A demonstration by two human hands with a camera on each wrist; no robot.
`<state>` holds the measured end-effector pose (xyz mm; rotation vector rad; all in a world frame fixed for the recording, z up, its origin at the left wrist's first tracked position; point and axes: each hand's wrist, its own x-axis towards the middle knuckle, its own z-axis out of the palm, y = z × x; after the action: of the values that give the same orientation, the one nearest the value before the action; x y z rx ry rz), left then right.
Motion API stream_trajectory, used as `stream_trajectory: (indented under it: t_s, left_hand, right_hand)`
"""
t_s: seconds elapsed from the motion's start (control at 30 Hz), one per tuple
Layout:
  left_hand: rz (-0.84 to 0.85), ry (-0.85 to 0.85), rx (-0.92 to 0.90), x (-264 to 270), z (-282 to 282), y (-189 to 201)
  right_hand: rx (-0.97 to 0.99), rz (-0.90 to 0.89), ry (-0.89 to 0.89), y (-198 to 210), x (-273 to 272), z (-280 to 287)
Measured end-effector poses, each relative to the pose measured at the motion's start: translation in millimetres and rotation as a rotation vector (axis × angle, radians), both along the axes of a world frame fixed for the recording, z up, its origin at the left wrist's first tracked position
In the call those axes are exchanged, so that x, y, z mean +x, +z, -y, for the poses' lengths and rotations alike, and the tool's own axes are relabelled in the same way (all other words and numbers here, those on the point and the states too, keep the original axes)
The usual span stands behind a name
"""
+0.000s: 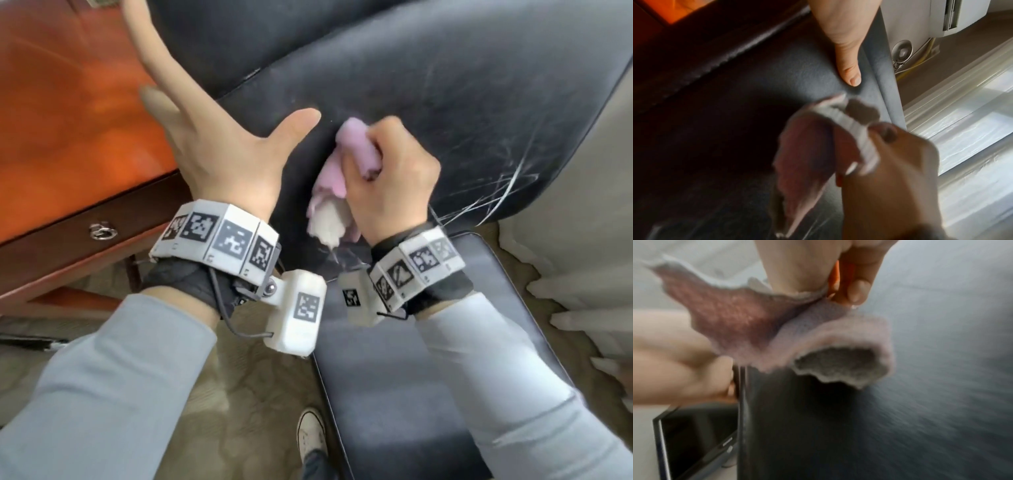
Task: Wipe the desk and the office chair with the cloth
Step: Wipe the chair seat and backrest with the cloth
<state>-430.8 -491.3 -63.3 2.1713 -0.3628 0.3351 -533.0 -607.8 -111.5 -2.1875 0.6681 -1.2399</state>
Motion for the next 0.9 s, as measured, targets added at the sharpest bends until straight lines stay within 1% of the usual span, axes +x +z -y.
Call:
stream_trajectory:
  t_s: [0.03, 0.1, 0.2, 0.27, 0.33, 0.4, 0.47, 0.5, 0.6, 0.67, 0.73, 0.8, 0.87, 0.9]
  left_hand:
    - [-0.008, 0.002, 0.005, 1.0, -0.1, 0.4]
    - [-0.002, 0.002, 0.011, 1.0, -0.8, 1.3]
    - [0.019, 0.003, 0.019, -3.5, -1.6, 4.2]
    - [0.028, 0.004, 0.020, -6.4, -1.9, 5.4]
    - [0.019, 0.004, 0.024, -6.6, -1.3, 7.4]
    - [0.004, 0.009, 0.015, -4.7, -1.7, 6.5]
    - [-0.014, 0.007, 0.009, -3.4, -2.3, 4.0]
    - [-0.019, 0.011, 0.015, -3.1, -2.8, 4.0]
    - [-0.020, 0.011, 0.029, -3.4, -2.5, 6.3]
    - [-0.016, 0.005, 0.026, -3.8, -1.7, 6.9]
    - [-0.013, -0.003, 0.022, -5.9, 0.1, 6.3]
    - [-0.021, -0.001, 0.016, -4.3, 2.5, 5.2]
    - [-0.039, -0.007, 0.022, -0.2, 2.5, 4.4]
    - [-0.034, -0.002, 0.026, 1.7, 1.9, 4.0]
  right_hand:
    - [0.000, 0.010, -0.020, 4.3, 5.1, 0.9]
    - [0.028, -0.029, -0.008, -7.9, 1.7, -4.3]
    - [0.071, -0.177, 0.040, -38.9, -19.6, -14.0]
    - [0.054, -0.244, 0.044, -34.9, -22.2, -10.9]
    - [0.015, -0.208, 0.039, -14.9, -15.5, -2.2]
    - [-0.014, -0.131, 0.017, 2.3, -5.9, 3.9]
    - [-0.002, -0.100, 0.007, 0.5, -0.2, -0.5]
    - [0.012, -0.109, 0.032, -6.5, -1.0, -7.7]
    - [0.012, -0.256, 0.154, -35.6, -16.7, -29.3]
    - [0.008, -0.328, 0.166, -35.9, -21.4, -26.2]
    - [-0.015, -0.268, 0.130, -15.4, -16.7, -14.6]
    - [-0.035, -0.124, 0.067, 9.4, -4.3, -4.4]
    - [-0.002, -0.030, 0.018, 14.3, 7.0, -7.4]
    - [0.024, -0.020, 0.032, 9.0, 7.9, -14.0]
